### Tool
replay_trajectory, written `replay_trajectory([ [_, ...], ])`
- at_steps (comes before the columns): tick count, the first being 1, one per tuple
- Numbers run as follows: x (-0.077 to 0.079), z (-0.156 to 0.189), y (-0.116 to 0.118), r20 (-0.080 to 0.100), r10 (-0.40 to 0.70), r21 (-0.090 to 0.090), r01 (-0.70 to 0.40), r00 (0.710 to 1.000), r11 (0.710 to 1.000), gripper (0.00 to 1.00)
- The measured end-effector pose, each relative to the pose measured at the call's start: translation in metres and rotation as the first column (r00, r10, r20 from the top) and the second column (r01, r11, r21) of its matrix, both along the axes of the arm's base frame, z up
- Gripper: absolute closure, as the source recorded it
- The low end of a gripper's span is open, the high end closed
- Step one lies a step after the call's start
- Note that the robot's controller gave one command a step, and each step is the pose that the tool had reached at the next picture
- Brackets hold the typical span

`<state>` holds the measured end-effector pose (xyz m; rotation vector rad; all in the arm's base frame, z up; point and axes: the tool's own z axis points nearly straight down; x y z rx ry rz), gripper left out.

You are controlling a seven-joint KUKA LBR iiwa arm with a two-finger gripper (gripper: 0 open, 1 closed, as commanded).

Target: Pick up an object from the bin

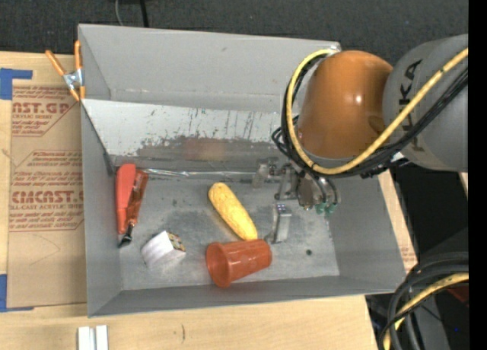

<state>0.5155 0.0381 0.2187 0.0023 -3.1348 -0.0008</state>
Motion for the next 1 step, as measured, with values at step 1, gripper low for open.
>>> replay_trajectory([
  [1, 0.0016, 0.0045, -0.0002, 0.008, -0.001, 0.001, 0.001, 1.0, 1.0, 0.0],
])
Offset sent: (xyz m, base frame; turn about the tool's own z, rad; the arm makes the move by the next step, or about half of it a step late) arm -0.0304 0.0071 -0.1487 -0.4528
